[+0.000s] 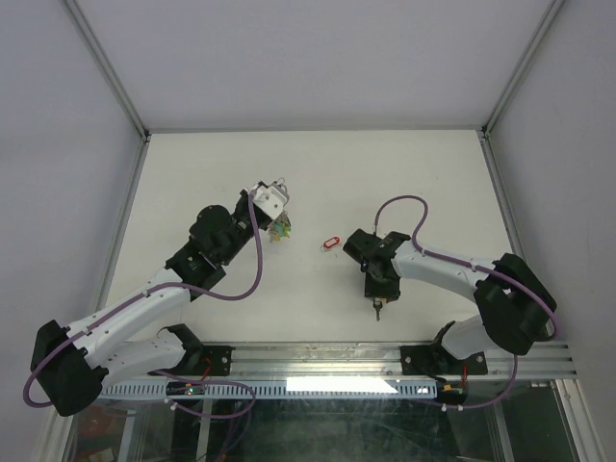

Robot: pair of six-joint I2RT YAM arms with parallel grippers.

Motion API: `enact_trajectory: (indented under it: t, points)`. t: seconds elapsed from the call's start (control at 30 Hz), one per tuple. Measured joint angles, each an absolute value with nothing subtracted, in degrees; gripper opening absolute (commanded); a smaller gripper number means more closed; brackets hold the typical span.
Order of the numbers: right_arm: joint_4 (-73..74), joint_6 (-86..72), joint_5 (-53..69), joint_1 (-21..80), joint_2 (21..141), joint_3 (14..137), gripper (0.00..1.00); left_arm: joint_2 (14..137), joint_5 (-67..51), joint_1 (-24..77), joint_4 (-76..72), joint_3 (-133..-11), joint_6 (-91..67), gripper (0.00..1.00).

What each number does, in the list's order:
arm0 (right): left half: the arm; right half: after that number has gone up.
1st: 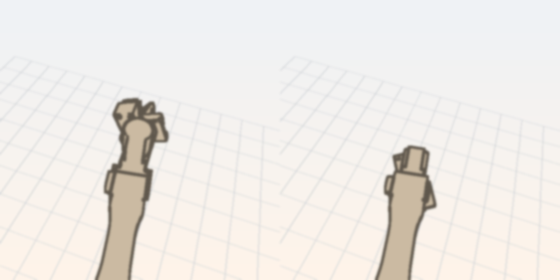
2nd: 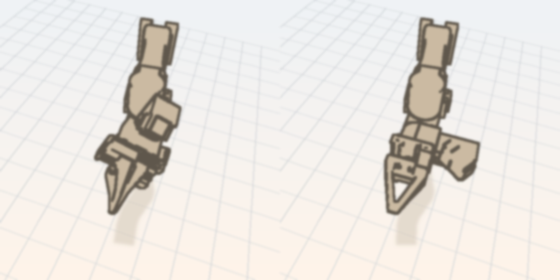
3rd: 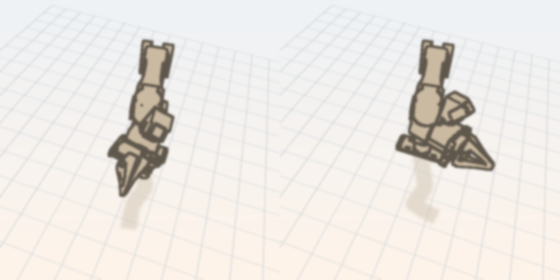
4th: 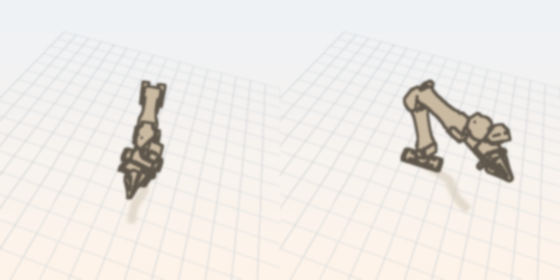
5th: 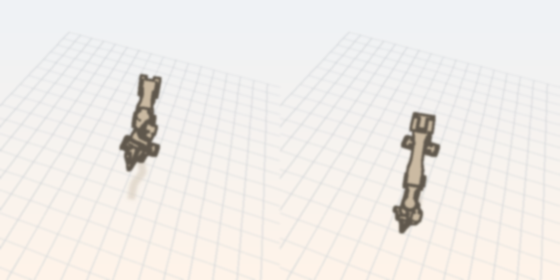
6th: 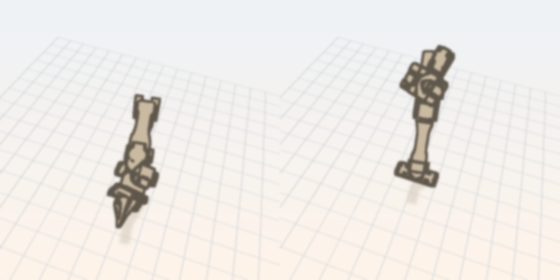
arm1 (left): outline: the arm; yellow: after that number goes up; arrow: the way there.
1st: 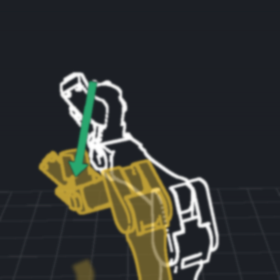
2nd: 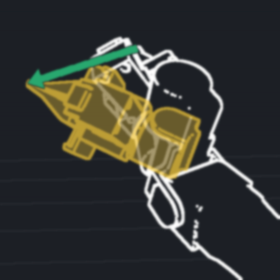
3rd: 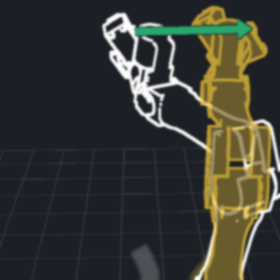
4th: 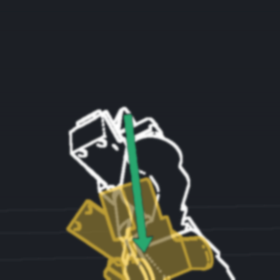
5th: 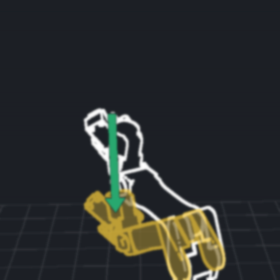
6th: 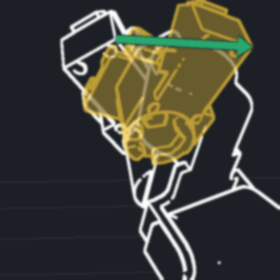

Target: Put the keys on the keyring

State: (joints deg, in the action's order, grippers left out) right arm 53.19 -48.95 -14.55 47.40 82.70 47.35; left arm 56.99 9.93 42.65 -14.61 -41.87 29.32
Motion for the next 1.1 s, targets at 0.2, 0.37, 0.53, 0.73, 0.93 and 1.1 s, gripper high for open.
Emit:
enact_trajectory:
  t: [0.2,0.37,0.53,0.73,0.93,1.1]
  points:
    - [51.6,-48.9,-14.0,47.4,82.7,47.3,0.38,57.0,9.9,42.7,-14.6,-41.9,29.3,0.00]
    - [50.3,-48.9,-13.9,47.4,83.2,47.2,0.30,57.0,9.9,42.7,-14.6,-41.9,29.3,0.00]
    - [49.8,-49.0,-14.0,47.4,84.6,46.9,0.19,57.0,9.9,42.7,-14.6,-41.9,29.3,0.00]
    - [49.8,-49.0,-14.1,47.4,84.8,46.9,0.03,57.0,9.9,42.7,-14.6,-41.9,29.3,0.00]
    - [50.0,-48.8,-14.2,47.4,83.3,46.9,0.00,57.0,9.9,42.7,-14.6,-41.9,29.3,0.00]
    - [50.1,-47.3,-14.3,47.4,78.7,46.9,0.00,57.0,9.9,42.7,-14.6,-41.9,29.3,0.00]
